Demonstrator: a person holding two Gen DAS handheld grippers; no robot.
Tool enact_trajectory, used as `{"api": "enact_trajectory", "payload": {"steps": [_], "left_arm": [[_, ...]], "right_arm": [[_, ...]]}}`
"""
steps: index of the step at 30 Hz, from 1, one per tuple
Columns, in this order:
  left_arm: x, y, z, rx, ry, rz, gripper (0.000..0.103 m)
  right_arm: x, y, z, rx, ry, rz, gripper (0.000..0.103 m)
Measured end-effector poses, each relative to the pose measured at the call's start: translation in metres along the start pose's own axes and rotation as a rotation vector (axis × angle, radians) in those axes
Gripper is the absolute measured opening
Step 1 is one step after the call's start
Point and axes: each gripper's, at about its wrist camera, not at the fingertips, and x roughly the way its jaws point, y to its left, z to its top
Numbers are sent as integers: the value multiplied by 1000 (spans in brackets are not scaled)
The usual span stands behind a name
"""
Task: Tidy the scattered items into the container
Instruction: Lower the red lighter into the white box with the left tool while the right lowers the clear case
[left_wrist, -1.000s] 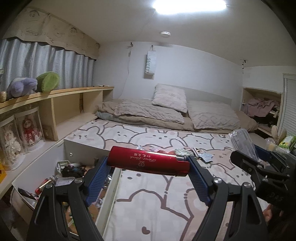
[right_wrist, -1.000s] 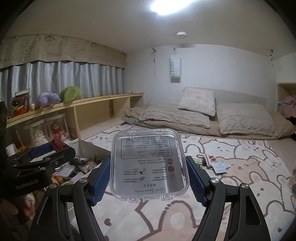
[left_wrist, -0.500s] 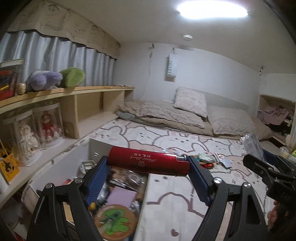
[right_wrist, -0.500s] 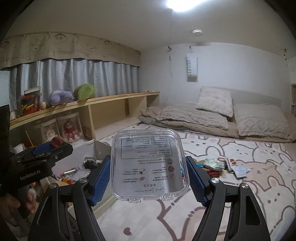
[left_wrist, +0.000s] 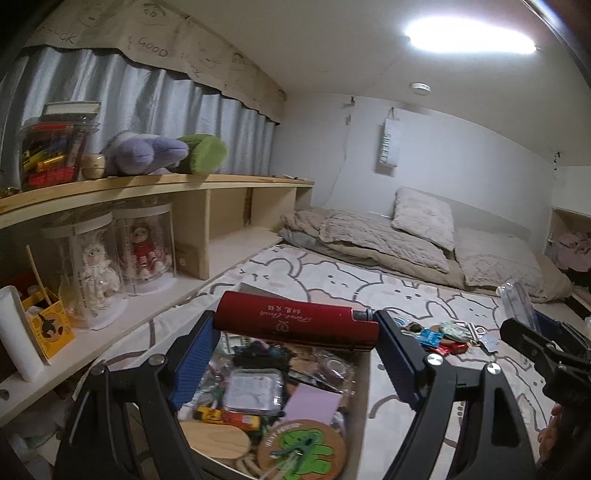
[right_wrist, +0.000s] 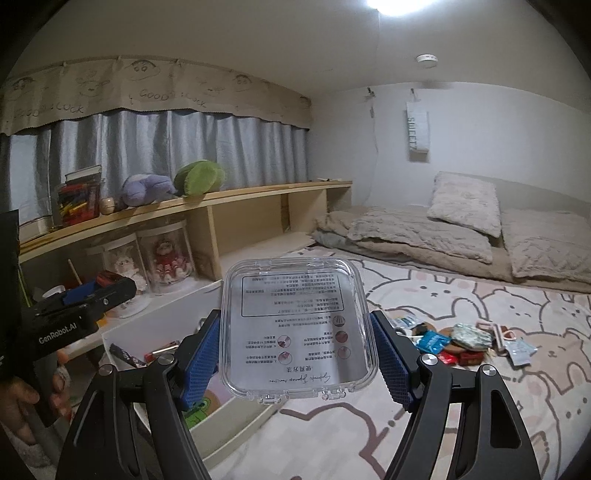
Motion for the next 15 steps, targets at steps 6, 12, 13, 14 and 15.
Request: {"api": "enact_trajectory", "payload": {"steps": [6, 12, 13, 14, 15], "left_arm": [[3, 20, -1, -6, 3, 35, 83], [14, 42, -8, -36, 45, 57, 83], [17, 47, -10, -46, 56, 62, 83], [21, 53, -11, -56, 65, 73, 83], [24, 57, -11, -64, 73, 84, 83]], "right_arm": [[12, 8, 1, 0, 13, 39, 78], [21, 17, -2, -1, 36, 77, 78], [22, 18, -3, -1, 40, 82, 78], [23, 19, -3, 1, 45, 89, 78], [24, 19, -4, 5, 51, 98, 78]]}}
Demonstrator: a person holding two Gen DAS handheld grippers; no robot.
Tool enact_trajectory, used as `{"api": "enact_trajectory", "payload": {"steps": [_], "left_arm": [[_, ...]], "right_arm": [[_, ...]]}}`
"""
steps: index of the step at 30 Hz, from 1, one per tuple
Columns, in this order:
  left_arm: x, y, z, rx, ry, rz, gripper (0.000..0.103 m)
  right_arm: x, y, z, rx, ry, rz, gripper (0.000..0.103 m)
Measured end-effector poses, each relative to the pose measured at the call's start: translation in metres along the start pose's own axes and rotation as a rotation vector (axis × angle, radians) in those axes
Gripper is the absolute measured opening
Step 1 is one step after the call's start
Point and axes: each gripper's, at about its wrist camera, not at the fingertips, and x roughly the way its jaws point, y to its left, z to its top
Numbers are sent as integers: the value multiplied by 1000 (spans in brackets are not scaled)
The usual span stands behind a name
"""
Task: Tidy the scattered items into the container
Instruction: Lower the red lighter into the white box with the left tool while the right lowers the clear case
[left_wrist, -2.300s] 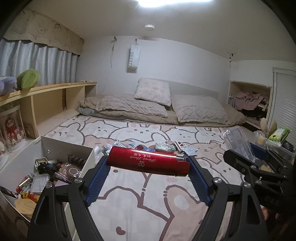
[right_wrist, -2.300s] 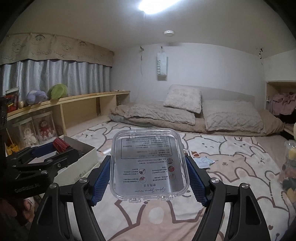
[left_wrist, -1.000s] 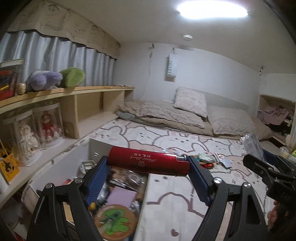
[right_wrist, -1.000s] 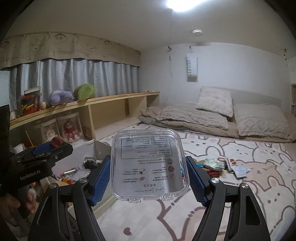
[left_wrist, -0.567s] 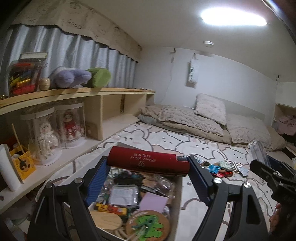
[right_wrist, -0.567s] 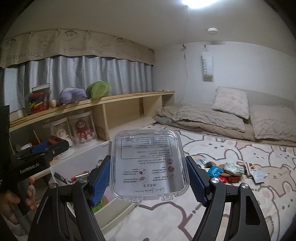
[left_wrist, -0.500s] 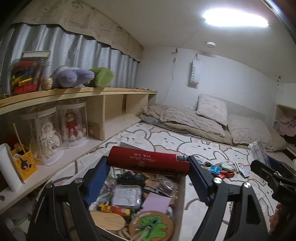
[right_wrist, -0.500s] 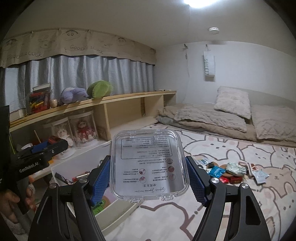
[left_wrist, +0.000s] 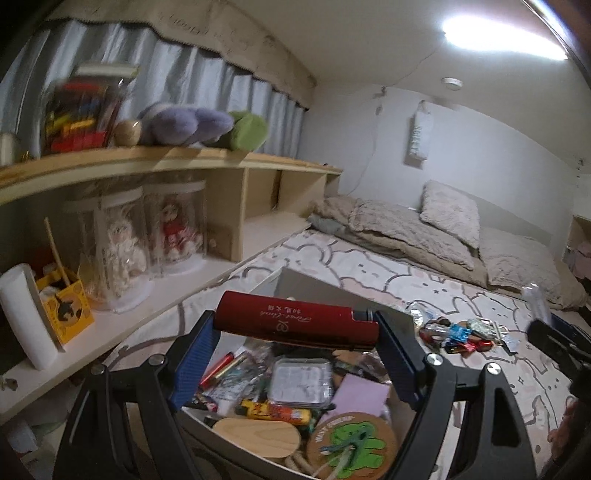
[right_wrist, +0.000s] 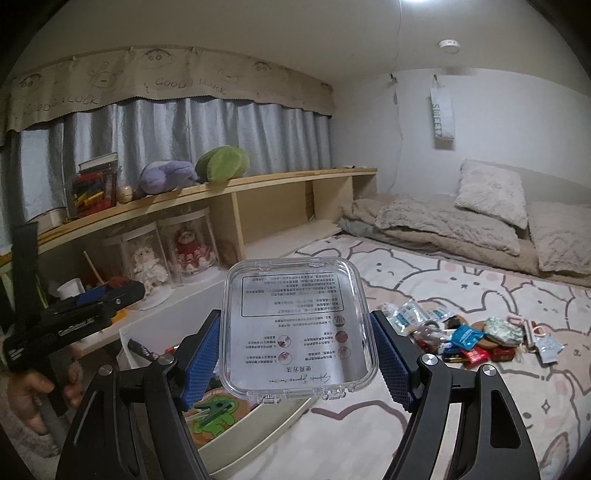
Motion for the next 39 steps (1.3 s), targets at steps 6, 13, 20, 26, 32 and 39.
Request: {"api": "enact_trajectory", "payload": {"steps": [6, 13, 20, 26, 32, 39], "left_arm": [[20, 28, -4, -61, 63, 45, 83], [49, 42, -11, -102, 133, 62, 83], [83, 52, -11, -170, 201, 74, 83], [96, 53, -11, -255, 208, 111, 84], [101, 45, -9, -216, 215, 148, 85], [87, 49, -9, -202, 187, 145, 85]], "right_arm": [[4, 2, -9, 11, 25, 20, 78], [15, 6, -19, 22, 67, 42, 78], [24, 12, -20, 17, 83, 60, 78], [40, 19, -19, 8, 112, 103, 78], [54, 22, -18, 0, 136, 114, 78], [77, 25, -19, 22, 187, 150, 78]]}}
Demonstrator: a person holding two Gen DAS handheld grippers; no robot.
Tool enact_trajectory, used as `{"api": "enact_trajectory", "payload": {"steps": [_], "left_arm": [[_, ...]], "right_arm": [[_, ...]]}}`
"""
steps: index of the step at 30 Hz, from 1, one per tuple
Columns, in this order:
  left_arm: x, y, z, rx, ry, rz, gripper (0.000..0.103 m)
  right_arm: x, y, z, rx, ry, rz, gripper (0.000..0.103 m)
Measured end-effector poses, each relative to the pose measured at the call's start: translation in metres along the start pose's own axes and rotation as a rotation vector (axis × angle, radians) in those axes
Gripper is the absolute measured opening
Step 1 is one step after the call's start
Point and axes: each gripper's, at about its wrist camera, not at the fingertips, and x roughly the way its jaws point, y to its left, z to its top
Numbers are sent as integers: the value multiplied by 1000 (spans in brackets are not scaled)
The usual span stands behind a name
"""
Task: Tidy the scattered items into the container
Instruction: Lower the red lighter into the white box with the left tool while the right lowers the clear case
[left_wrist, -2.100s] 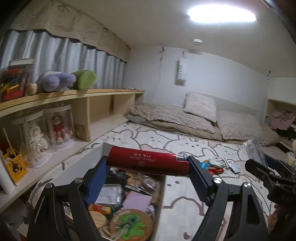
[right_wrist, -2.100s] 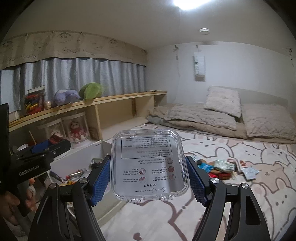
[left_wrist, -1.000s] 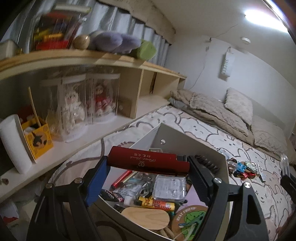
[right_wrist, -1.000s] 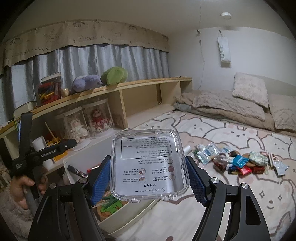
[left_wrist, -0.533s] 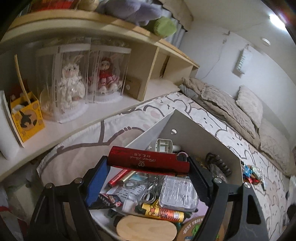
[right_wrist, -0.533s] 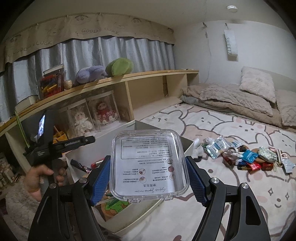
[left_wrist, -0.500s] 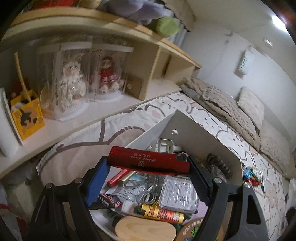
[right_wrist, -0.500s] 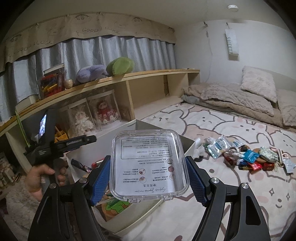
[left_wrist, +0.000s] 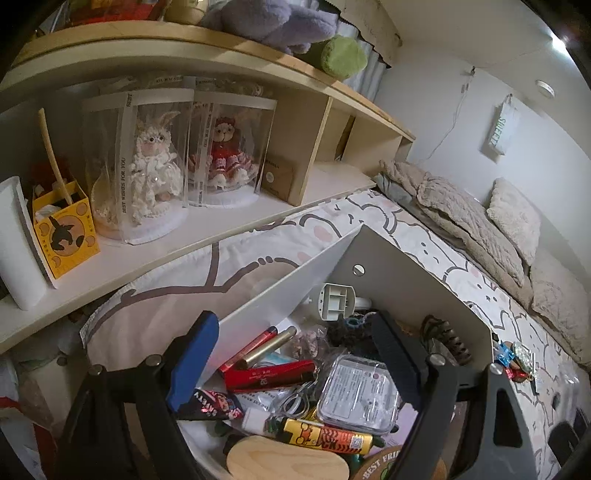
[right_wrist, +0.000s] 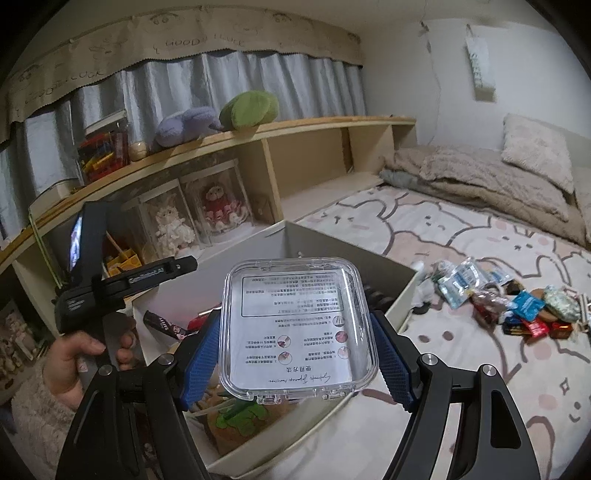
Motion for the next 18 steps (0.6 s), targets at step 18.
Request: {"api": "enact_trajectory", "payload": {"steps": [18], "left_arm": [[-35, 1, -8, 39, -48, -63, 85]], "right_arm": [[66, 26, 12, -60, 125, 42, 78]]}}
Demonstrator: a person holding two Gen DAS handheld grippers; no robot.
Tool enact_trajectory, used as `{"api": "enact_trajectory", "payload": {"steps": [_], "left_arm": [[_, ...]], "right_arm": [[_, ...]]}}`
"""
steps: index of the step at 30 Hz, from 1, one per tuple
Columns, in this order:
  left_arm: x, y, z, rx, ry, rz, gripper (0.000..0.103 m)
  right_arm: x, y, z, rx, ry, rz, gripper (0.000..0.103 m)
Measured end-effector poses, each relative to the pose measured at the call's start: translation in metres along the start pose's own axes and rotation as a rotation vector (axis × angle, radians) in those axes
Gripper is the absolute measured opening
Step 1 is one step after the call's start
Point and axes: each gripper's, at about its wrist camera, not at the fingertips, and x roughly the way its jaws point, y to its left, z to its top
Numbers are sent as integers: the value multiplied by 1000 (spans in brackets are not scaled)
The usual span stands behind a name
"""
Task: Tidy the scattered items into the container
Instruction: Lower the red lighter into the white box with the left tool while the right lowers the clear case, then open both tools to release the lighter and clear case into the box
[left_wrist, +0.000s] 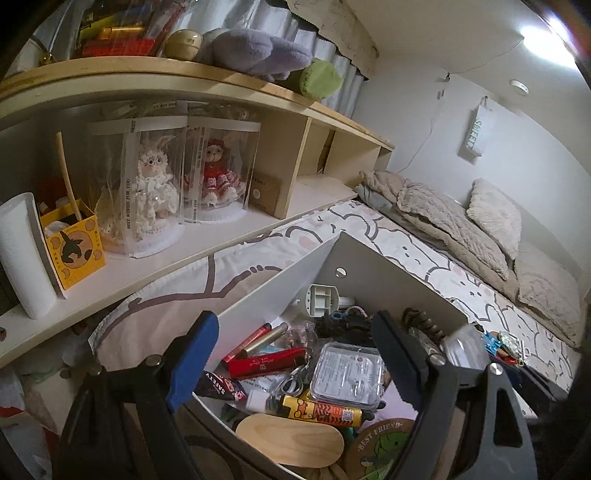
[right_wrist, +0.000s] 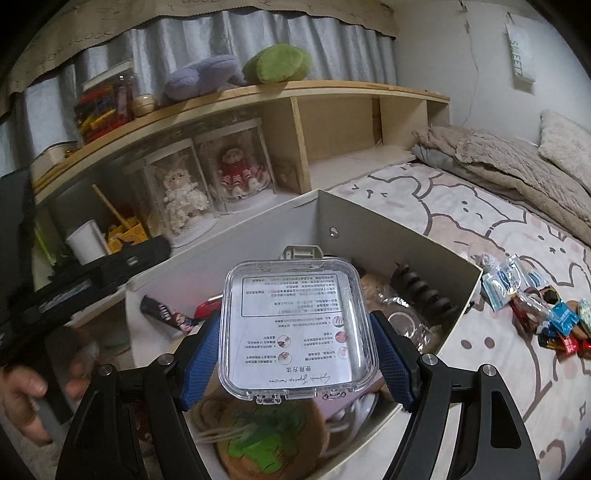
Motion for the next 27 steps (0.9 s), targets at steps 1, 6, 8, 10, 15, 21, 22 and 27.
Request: {"api": "enact_trajectory", "payload": {"steps": [1, 6, 8, 10, 15, 21, 22, 27], "left_arm": [[0, 1, 0, -4, 1, -1, 85], [2, 3, -1, -11, 7, 0, 85], [3, 2, -2, -7, 9, 1, 85], [3, 2, -3, -2, 11, 0, 85], [4, 1, -4, -2, 18, 3, 85], [-1, 0, -4, 4, 10, 3, 85], [-2, 0, -4, 4, 10, 4, 85], [-9, -1, -4, 12, 6, 9, 85]], "right_arm": [[4, -2, 2, 2, 10, 3, 78], [22, -12, 8, -11, 97, 17, 78], [27, -17, 9, -6, 136, 22, 77], [33, -25, 9, 17, 183, 43, 77], [35, -32, 8, 50, 212, 57, 95], [24, -32, 10, 35, 169, 39, 103], [22, -32, 10, 37, 163, 35, 103], [13, -34, 10, 43, 144, 26, 103]]}}
